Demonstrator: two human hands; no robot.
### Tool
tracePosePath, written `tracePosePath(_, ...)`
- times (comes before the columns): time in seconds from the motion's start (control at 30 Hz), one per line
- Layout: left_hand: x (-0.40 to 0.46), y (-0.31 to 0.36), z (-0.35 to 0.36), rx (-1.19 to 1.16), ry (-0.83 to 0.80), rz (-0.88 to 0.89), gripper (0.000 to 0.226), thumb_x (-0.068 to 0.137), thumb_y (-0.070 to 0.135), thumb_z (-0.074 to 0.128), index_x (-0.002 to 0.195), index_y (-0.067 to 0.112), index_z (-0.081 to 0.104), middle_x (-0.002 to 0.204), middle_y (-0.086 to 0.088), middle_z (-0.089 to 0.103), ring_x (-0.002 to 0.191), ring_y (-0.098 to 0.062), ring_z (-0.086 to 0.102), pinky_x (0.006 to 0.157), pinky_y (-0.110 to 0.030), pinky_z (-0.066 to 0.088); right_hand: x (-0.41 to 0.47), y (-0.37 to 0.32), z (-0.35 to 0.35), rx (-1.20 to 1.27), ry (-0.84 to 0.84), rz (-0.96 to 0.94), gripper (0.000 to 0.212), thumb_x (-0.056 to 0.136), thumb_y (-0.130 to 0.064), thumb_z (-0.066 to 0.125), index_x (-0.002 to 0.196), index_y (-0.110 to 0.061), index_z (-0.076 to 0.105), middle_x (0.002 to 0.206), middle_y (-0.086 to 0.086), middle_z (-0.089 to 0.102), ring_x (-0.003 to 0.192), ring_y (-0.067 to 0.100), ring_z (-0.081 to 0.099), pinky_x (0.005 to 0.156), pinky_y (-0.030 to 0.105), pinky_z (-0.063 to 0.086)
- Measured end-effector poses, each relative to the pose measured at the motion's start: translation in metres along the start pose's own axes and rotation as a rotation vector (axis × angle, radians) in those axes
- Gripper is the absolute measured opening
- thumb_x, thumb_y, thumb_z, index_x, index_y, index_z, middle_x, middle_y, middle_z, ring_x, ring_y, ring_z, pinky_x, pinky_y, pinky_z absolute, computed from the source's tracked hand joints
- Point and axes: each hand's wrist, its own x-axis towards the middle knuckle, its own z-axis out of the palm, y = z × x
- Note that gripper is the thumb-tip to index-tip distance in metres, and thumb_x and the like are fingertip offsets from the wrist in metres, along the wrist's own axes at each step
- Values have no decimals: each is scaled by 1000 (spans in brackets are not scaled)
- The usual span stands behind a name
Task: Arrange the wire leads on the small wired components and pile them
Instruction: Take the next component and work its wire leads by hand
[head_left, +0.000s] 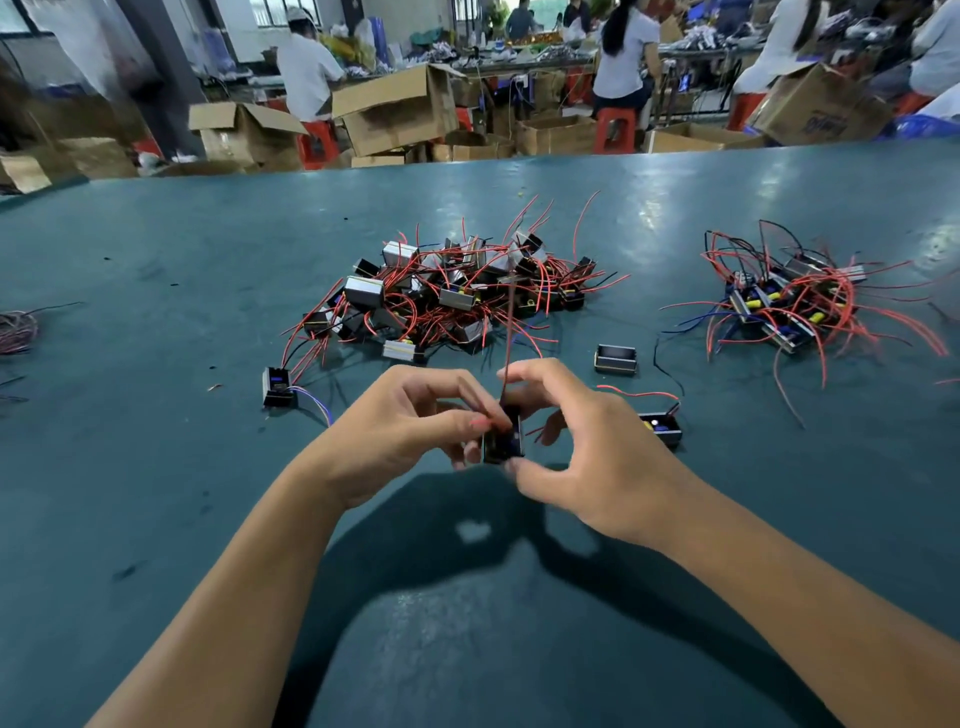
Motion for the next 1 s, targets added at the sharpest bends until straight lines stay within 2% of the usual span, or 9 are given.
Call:
tracePosePath(0.13,-4,-2,-8,231,-139,-156,14,88,4,68,92,13,79,81,-4,74,70,-14,59,66,-25,47,-2,11,0,-152,-291,42,67,84,-22,72,140,-34,37,125,-4,57,119,8,52,105,29,39)
tracePosePath(0.2,-2,-5,-5,380,-173,-179,10,91,9,72,94,17,78,72,4,70,61,-5,55,60,-16,43,-2,15,0,-196,-364,48,69,87,-23,69,144,-36,33,126,-1,56,119,13,51,105,33,39)
tracePosePath(0.27,1,-7,-3,509,-177,-174,8,91,16,75,95,22,78,73,-4,68,61,-7,54,60,-17,42,-1,15,-1,-192,-391,44,71,86,-26,70,146,-34,32,129,0,57,120,13,52,104,32,39)
tracePosePath(0.37,2,-6,-3,575,-192,-150,8,89,26,76,96,24,79,72,5,67,63,-4,56,61,-17,42,-4,11,-8,-176,-304,31,69,83,-30,76,141,-27,40,129,-9,59,116,1,52,99,15,37)
tracePosePath(0.5,2,-6,2,628,-153,-137,17,82,41,78,86,25,77,70,0,65,62,-6,50,61,-28,40,-15,0,-16,-180,-42,-40,42,80,-34,78,114,-31,54,89,-13,60,80,10,58,70,19,43)
tracePosePath(0.67,4,-8,16,724,-97,-132,25,83,37,81,69,21,67,57,4,54,55,-6,43,54,-30,35,-28,-9,-5,-166,-185,-17,38,76,-46,79,106,-35,58,74,-14,60,71,9,55,62,18,40)
tracePosePath(0.8,4,-3,20,734,-113,-146,18,83,35,81,75,21,74,63,3,65,56,-12,52,56,-35,42,-31,1,-7,-72,-62,-2,6,88,-27,73,85,-27,68,70,-10,63,68,9,57,60,14,38)
tracePosePath(0.87,3,1,18,729,-135,-131,13,84,34,81,82,22,77,70,-1,67,65,-19,58,63,-39,47,-32,9,-13,-6,-70,68,11,91,-22,69,82,-27,67,69,-11,64,63,4,58,59,11,39)
tracePosePath(1.0,1,5,20,756,-179,28,8,85,17,80,90,22,79,84,7,62,74,-14,56,67,-21,42,-31,20,-25,65,-133,183,12,91,-23,69,85,-32,66,70,-11,66,59,5,60,56,15,43)
